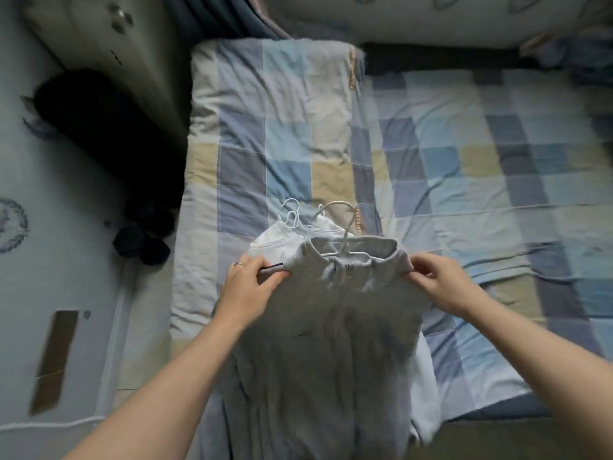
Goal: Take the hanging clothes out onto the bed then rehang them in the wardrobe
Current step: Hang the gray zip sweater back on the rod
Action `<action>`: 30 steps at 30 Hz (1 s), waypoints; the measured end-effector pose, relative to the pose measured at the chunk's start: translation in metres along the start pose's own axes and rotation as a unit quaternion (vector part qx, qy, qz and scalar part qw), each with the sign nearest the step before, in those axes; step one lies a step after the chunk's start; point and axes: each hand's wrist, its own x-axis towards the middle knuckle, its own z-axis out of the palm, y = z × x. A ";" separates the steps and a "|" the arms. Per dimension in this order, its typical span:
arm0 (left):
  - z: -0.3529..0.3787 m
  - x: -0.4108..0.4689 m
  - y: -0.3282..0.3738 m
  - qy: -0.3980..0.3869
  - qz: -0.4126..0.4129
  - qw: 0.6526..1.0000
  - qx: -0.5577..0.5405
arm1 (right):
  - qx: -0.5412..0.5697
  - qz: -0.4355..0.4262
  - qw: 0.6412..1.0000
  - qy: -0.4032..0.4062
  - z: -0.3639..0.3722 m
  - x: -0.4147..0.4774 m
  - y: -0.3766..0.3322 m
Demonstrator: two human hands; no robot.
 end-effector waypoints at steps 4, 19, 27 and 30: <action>-0.022 -0.045 0.049 -0.016 0.037 0.999 -0.006 | 0.047 0.016 0.995 0.083 -0.030 -0.091 -0.018; 0.043 -0.174 0.230 -0.092 0.277 0.956 -0.037 | 0.173 0.083 0.913 0.361 -0.094 -0.376 0.046; 0.159 -0.287 0.352 -0.133 0.411 0.901 -0.046 | 0.173 0.139 0.840 0.495 -0.115 -0.560 0.128; 0.207 -0.338 0.400 -0.146 0.461 0.874 -0.039 | 0.156 0.163 0.807 0.546 -0.123 -0.630 0.161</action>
